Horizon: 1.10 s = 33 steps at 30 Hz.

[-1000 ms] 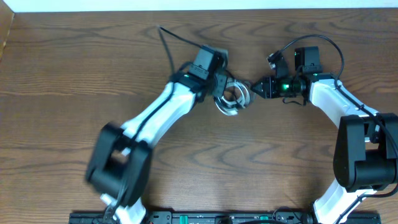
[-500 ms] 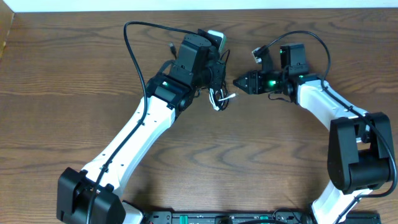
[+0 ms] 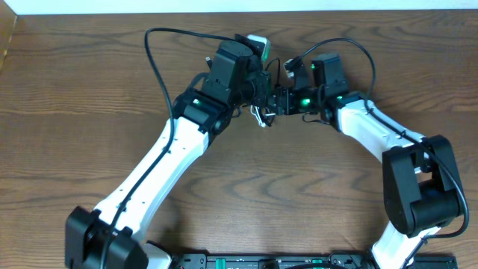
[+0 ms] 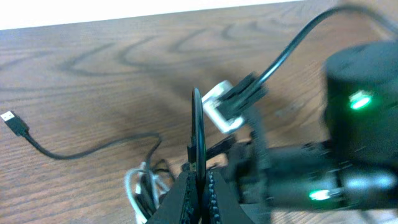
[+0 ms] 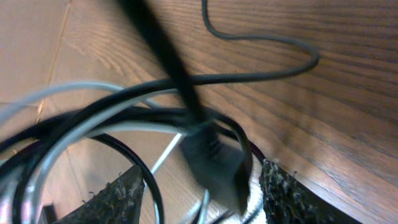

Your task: Untangle cables

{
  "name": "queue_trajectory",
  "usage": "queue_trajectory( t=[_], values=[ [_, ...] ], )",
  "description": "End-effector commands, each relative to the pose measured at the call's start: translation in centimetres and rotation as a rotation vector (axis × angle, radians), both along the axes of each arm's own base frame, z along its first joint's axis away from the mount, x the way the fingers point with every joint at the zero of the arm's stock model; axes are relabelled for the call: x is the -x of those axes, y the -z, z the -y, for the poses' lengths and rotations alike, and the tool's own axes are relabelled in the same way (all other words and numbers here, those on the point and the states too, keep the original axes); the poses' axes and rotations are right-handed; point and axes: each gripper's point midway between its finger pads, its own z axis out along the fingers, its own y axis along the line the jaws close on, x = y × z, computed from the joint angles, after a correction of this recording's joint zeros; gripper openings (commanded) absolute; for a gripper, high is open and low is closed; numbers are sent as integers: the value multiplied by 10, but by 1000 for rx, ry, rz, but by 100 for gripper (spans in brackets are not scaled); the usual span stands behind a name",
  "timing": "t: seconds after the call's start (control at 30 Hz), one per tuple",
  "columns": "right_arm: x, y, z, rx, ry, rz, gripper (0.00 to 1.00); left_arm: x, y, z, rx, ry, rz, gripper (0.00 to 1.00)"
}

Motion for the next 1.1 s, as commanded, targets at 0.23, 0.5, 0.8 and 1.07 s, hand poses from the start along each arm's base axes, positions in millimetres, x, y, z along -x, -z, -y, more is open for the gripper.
queue_trajectory(
  t=[0.23, 0.5, 0.8, 1.07],
  values=[
    [-6, 1, -12, 69, 173, -22, 61, 23, -88, -10, 210, -64, 103, 8],
    [-2, 28, 20, 197, 340, -136, 46, 22, -119, -44, 253, -195, 172, 8],
    [8, 26, 19, 192, 159, -93, 1, 13, -97, -85, 170, -353, 119, 8],
    [30, 28, 9, 174, 6, -104, 1, -1, -39, -106, 32, -442, -19, 7]
  ],
)
